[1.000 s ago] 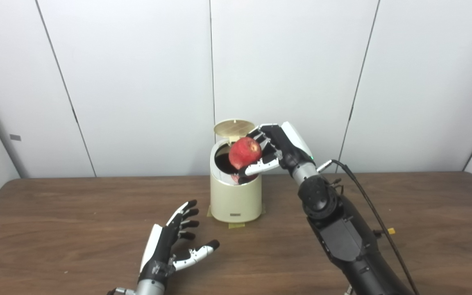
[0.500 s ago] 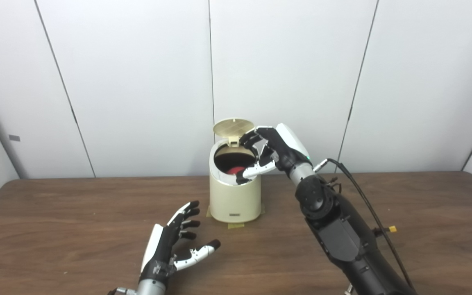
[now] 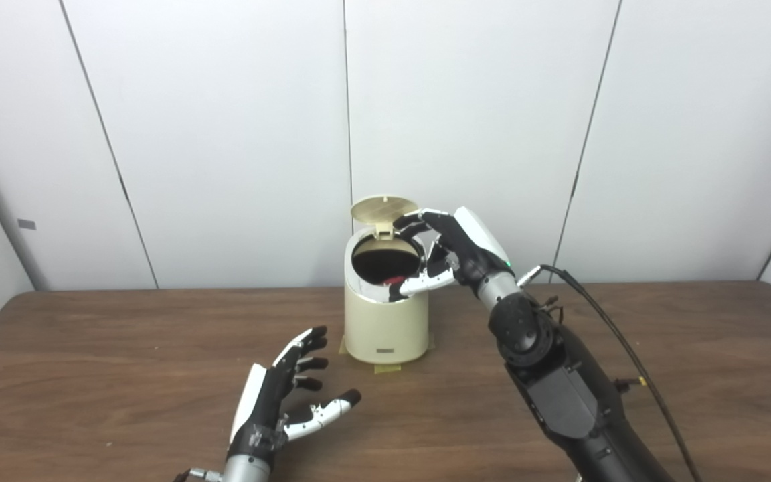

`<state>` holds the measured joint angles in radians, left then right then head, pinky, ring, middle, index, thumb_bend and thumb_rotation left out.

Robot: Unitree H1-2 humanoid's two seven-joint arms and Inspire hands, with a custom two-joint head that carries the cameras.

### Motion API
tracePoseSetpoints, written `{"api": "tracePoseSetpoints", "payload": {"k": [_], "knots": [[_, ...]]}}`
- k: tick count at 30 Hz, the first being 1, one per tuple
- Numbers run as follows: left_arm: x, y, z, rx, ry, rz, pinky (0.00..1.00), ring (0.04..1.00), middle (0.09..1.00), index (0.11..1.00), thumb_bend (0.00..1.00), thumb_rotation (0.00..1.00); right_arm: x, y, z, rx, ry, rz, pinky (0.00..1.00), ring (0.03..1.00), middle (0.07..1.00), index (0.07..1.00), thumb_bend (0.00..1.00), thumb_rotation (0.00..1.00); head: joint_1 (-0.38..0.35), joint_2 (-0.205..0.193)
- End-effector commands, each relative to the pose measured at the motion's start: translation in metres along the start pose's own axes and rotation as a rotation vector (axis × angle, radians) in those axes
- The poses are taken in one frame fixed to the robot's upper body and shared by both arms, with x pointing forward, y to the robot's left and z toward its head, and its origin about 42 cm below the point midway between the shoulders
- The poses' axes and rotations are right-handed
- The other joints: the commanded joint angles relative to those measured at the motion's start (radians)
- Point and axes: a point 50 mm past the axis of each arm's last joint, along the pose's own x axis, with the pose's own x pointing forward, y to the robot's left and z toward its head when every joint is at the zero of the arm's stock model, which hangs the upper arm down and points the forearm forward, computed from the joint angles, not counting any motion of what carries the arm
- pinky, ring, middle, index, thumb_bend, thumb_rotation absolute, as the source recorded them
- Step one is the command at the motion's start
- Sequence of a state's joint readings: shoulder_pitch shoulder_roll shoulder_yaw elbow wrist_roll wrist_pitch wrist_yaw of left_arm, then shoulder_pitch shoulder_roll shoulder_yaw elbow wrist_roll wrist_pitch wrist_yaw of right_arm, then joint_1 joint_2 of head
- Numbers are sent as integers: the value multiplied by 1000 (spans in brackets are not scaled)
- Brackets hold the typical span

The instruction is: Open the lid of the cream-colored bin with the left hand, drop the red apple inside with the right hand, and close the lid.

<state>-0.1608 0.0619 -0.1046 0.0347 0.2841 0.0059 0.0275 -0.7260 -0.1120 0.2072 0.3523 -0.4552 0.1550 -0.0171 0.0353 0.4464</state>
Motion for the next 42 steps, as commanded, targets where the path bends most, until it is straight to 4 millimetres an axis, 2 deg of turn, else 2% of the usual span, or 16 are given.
{"api": "tracePoseSetpoints", "payload": {"k": [1, 6, 8, 10, 12, 15, 20, 24, 28, 32, 35, 39, 42], "knots": [[9, 7, 18, 3, -79, 21, 650, 768, 858, 883, 708, 157, -1, -22, 20, 39, -100, -86, 367, 460, 684, 679, 879, 54, 3, 4], [8, 11, 18, -1, -85, 28, 647, 769, 857, 880, 704, 159, -40, -40, 10, 129, -142, -132, 328, 449, 678, 690, 831, 134, 5, 9], [7, 13, 18, -5, -88, 31, 653, 771, 855, 879, 698, 158, -56, -45, 4, 214, -157, -123, 375, 487, 688, 700, 788, 181, 5, 10], [7, 14, 18, -10, -89, 34, 666, 774, 853, 878, 694, 152, -72, -48, -3, 311, -179, -93, 470, 573, 735, 728, 770, 261, 5, 12], [6, 16, 18, -11, -92, 37, 667, 772, 851, 877, 690, 152, -86, -49, -9, 372, -206, -69, 521, 624, 772, 754, 759, 300, 8, 15], [5, 16, 18, -17, -97, 40, 670, 767, 846, 875, 689, 152, -107, -49, -22, 413, -225, -56, 539, 676, 820, 785, 793, 326, 10, 18], [4, 17, 19, -20, -102, 34, 674, 768, 847, 873, 683, 143, -137, -43, -38, 464, -198, -69, 537, 691, 836, 797, 798, 303, 13, 26], [3, 19, 19, -30, -105, 29, 655, 768, 847, 870, 679, 129, -152, -34, -54, 491, -183, -90, 518, 685, 833, 794, 779, 303, 8, 29], [1, 20, 22, -27, -108, 30, 659, 767, 845, 866, 688, 155, -165, -25, -66, 528, -166, -116, 522, 679, 825, 799, 769, 285, 10, 33], [0, 23, 24, -30, -118, 30, 659, 767, 844, 862, 690, 170, -174, -17, -74, 542, -142, -143, 520, 679, 821, 806, 783, 331, 13, 35], [2, 27, 29, -24, -134, 33, 690, 785, 853, 864, 702, 229, -178, -14, -77, 537, -117, -149, 522, 673, 819, 808, 773, 333, 12, 35], [18, 38, 45, 7, -174, 19, 738, 826, 871, 884, 771, 367, -180, -14, -80, 532, -103, -157, 525, 671, 815, 811, 749, 303, 7, 32], [41, 49, 68, 86, -223, -7, 773, 876, 897, 905, 819, 418, -180, -13, -81, 532, -95, -156, 529, 675, 815, 808, 748, 306, 3, 30]]}}
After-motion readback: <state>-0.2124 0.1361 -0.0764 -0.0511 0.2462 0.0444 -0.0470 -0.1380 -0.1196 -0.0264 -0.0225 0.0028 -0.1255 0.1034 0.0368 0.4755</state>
